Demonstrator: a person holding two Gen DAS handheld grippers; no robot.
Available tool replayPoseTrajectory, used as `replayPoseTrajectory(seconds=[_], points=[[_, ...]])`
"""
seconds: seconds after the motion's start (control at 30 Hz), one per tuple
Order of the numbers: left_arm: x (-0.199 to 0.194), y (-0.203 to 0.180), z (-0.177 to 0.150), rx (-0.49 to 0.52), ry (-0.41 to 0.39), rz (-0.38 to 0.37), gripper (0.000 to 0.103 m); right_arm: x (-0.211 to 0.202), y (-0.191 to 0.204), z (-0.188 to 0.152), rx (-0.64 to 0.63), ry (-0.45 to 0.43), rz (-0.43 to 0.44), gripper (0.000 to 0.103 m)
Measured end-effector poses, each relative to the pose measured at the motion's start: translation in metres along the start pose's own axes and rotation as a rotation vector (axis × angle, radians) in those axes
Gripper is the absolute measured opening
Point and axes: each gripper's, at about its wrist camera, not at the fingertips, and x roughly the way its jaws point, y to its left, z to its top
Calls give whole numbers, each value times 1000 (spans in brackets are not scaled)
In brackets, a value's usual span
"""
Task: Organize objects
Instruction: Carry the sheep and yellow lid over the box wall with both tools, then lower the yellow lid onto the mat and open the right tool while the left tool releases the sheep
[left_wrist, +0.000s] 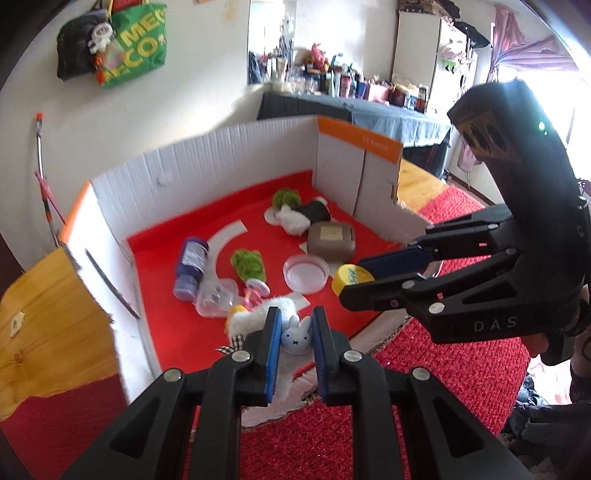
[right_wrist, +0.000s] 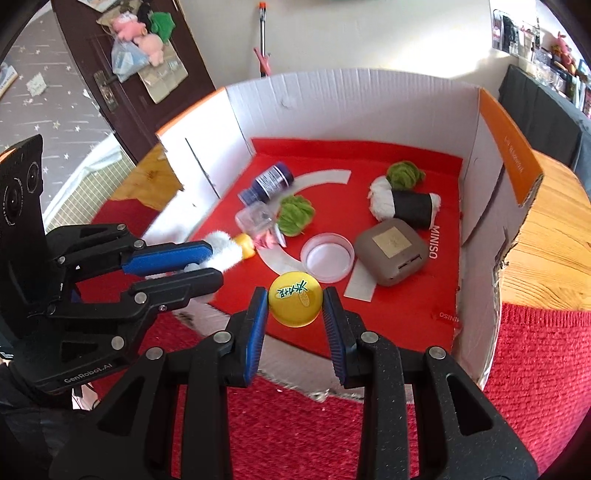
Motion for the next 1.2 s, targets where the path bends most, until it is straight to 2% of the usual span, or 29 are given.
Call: replayPoseTrajectory(seconds=[0.17,0.33,0.63,1.2], points=[[16,7,-1,-25,63,-51,17,8,-4,3,-12,48,-17,29],[29,11,-2,-34,96,-37,17,15,-9,4,-8,92,-21,29],[38,14,1,-28,77,28,17,24,-19,4,12,118,-40,29],[36,17,0,-47,47,63,19,24,-18,4,25,81,-62,30]])
